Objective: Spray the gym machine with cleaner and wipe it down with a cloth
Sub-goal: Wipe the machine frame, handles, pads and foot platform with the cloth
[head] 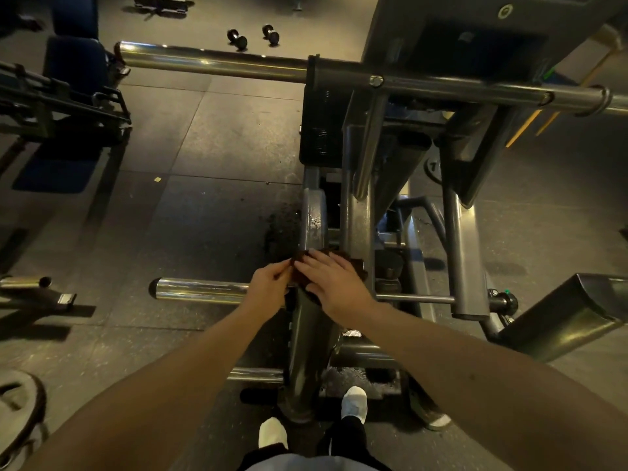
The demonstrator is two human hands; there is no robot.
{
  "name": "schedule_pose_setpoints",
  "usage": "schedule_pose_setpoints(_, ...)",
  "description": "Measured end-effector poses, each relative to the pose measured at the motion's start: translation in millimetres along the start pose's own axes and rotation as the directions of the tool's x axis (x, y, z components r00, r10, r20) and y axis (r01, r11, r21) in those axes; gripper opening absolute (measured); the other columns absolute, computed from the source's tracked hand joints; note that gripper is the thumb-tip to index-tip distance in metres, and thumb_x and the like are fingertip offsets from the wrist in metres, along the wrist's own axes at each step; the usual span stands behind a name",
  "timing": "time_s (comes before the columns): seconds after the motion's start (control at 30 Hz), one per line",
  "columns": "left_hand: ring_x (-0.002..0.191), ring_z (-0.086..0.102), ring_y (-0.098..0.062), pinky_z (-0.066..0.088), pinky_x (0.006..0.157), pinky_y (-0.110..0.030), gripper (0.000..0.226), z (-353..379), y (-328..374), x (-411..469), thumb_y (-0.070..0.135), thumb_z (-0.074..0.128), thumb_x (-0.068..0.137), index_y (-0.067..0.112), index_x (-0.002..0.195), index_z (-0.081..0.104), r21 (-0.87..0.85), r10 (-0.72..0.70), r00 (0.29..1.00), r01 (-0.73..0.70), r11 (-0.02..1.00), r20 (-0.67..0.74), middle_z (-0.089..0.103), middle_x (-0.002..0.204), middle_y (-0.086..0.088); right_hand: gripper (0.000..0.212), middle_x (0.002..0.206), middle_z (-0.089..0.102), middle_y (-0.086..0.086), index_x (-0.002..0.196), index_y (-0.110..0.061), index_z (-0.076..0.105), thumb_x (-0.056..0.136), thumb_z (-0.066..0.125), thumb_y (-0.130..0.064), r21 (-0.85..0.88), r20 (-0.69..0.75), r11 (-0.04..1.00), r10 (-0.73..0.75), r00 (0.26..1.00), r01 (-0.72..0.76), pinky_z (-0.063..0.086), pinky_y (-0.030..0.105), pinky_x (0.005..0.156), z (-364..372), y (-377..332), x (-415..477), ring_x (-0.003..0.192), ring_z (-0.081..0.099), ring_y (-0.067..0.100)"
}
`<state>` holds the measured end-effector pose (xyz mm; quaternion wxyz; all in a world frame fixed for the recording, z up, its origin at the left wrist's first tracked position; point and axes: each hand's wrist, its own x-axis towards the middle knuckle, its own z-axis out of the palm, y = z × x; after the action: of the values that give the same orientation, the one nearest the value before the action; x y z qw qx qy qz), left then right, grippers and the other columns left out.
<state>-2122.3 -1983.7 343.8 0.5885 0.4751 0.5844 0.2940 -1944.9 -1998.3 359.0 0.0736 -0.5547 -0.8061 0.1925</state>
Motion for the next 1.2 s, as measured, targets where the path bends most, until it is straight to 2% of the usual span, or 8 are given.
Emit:
schedule_pose_setpoints(0.17, 0.117, 0.063, -0.014, 0.051, 0.108, -0.041, 0.032, 2.6, 0.9, 2.0, 0.017, 0.056, 0.105, 0.027, 0.136, 0.062, 0.069, 0.022, 1.000, -0.022, 0.997, 0.003, 0.064, 0.117, 0.011, 0.047, 0.160, 0.043, -0.009, 0.155, -0.029, 0.043, 0.108, 0.046, -0.025, 0.136, -0.066, 0.945, 0.308, 0.949, -0.298, 0.008, 0.043, 0.127, -17.5, 21.8, 5.7, 0.155, 0.020, 0.012)
schedule_pose_setpoints(0.3, 0.128, 0.058, -0.015, 0.046, 0.114, -0.048, 0.052, -1.8, -3.0, 7.2, 0.015, 0.057, 0.104, 0.032, 0.152, 0.045, 0.155, 0.034, 0.998, -0.040, 0.987, 0.044, 0.060, 0.137, 0.001, 0.049, 0.163, 0.039, -0.007, 0.153, -0.026, 0.046, 0.105, 0.050, -0.018, 0.124, -0.233, 0.946, 0.320, 0.918, -0.299, -0.001, 0.051, 0.128, 21.4, -5.8, -20.4, 0.159, 0.010, 0.018)
schedule_pose_setpoints(0.4, 0.127, 0.051, -0.010, 0.043, 0.115, -0.039, 0.052, 1.0, 1.9, 3.7, 0.014, 0.055, 0.104, 0.030, 0.153, 0.045, 0.313, 0.122, 0.992, -0.127, 0.941, 0.035, 0.051, 0.139, 0.005, 0.054, 0.168, 0.028, -0.003, 0.156, -0.026, 0.038, 0.104, 0.047, -0.017, 0.234, -0.301, 0.930, 0.346, 0.889, -0.283, 0.004, 0.055, 0.129, 58.8, -31.7, -54.5, 0.160, -0.001, 0.018)
schedule_pose_setpoints(0.6, 0.150, 0.012, -0.025, 0.025, 0.125, -0.048, 0.064, 19.9, 5.1, -7.5, 0.031, 0.065, 0.100, 0.021, 0.157, 0.039, 0.699, 0.290, 0.943, -0.318, 0.641, 0.164, 0.025, 0.163, -0.005, 0.054, 0.172, 0.009, -0.007, 0.162, -0.025, 0.026, 0.110, 0.042, -0.016, 0.701, -0.294, 0.654, 0.628, 0.721, -0.285, 0.004, 0.029, 0.127, 53.3, -43.4, -49.8, 0.158, -0.005, 0.006)
schedule_pose_setpoints(0.8, 0.148, 0.016, -0.031, 0.031, 0.121, -0.048, 0.088, 36.2, 18.3, -13.3, 0.062, 0.061, 0.093, 0.014, 0.159, 0.030, 0.897, 0.265, 0.941, -0.295, 0.329, 0.212, 0.027, 0.163, -0.007, 0.040, 0.139, 0.061, 0.004, 0.148, -0.023, 0.054, 0.110, 0.043, -0.024, 0.913, -0.030, 0.256, 0.817, 0.576, -0.316, 0.044, 0.044, 0.115, 12.6, 19.7, -16.2, 0.130, 0.056, 0.022)
schedule_pose_setpoints(0.97, 0.146, 0.015, -0.035, 0.041, 0.116, -0.048, 0.089, 36.8, 28.4, -8.9, 0.060, 0.061, 0.094, 0.009, 0.159, 0.029, 0.914, 0.173, 0.953, -0.290, 0.282, 0.249, 0.026, 0.161, -0.010, 0.044, 0.147, 0.055, -0.001, 0.156, -0.033, 0.042, 0.112, 0.039, -0.030, 0.982, 0.038, 0.057, 0.876, 0.481, -0.180, 0.042, 0.045, 0.117, 45.5, -12.9, -34.8, 0.135, 0.052, 0.018)
schedule_pose_setpoints(1.07, 0.148, 0.009, -0.036, 0.031, 0.121, -0.047, 0.085, 35.1, 29.7, -12.1, 0.053, 0.060, 0.098, 0.009, 0.161, 0.024, 0.911, 0.141, 0.953, -0.297, 0.287, 0.266, 0.019, 0.164, -0.011, 0.051, 0.150, 0.052, 0.004, 0.159, -0.044, 0.029, 0.111, 0.039, -0.029, 0.982, 0.127, -0.038, 0.857, 0.500, -0.185, 0.043, 0.050, 0.116, 79.9, -42.1, -58.6, 0.135, 0.053, 0.023)
schedule_pose_setpoints(1.2, 0.150, 0.000, -0.035, 0.020, 0.124, -0.046, 0.083, 37.6, 32.6, -16.4, 0.048, 0.057, 0.101, 0.011, 0.163, 0.017, 0.911, 0.094, 0.961, -0.277, 0.306, 0.260, 0.009, 0.168, -0.009, 0.052, 0.158, 0.045, 0.006, 0.161, -0.034, 0.029, 0.111, 0.039, -0.023, 0.987, 0.135, -0.075, 0.861, 0.490, -0.140, 0.038, 0.050, 0.120, 82.2, -45.6, -55.7, 0.142, 0.047, 0.024)
